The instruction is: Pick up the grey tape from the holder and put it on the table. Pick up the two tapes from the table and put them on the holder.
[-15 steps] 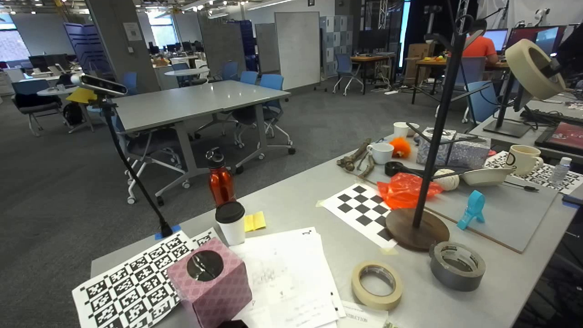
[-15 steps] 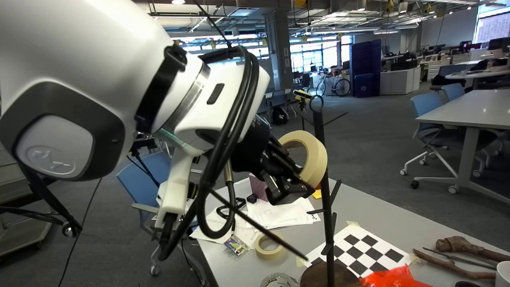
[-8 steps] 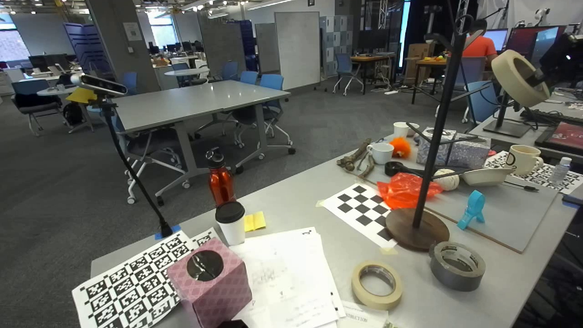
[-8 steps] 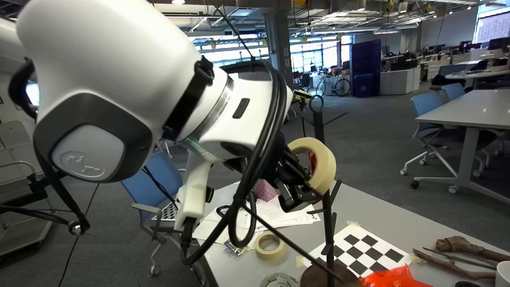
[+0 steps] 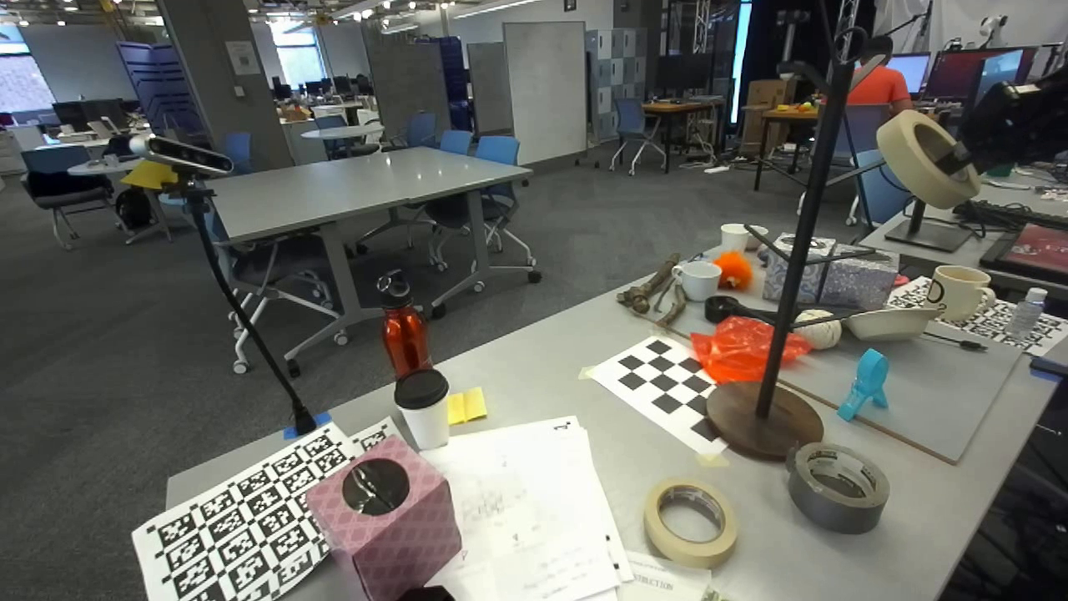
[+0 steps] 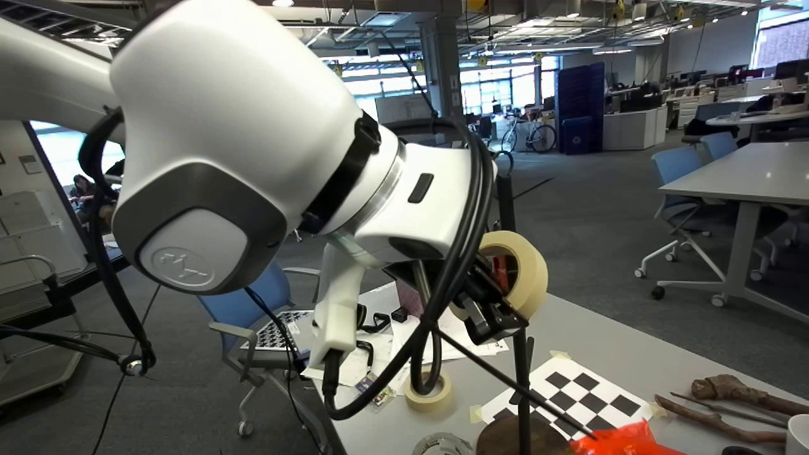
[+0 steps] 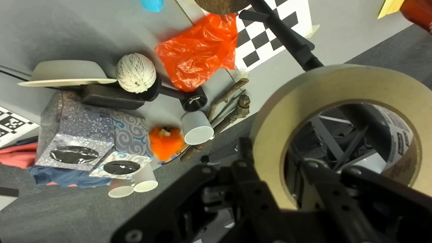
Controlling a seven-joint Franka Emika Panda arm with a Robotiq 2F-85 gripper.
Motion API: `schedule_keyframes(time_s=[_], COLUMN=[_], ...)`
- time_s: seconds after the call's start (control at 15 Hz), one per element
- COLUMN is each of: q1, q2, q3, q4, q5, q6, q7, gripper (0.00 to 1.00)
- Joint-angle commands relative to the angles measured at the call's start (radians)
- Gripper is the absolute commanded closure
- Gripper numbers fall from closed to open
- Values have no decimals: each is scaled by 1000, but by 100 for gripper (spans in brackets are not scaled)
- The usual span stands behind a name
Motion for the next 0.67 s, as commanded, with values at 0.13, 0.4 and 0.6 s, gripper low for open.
schedule_keyframes(time_s=[0.13,0.4,0.6], q1=[62,84,98], q2=[31,47,63], q3=[-48,-70,-84], q4=[45,58,67], q5=[43,43,43], q6=[9,6,4], q7=[-48,-48,-47], gripper=[94,94,94])
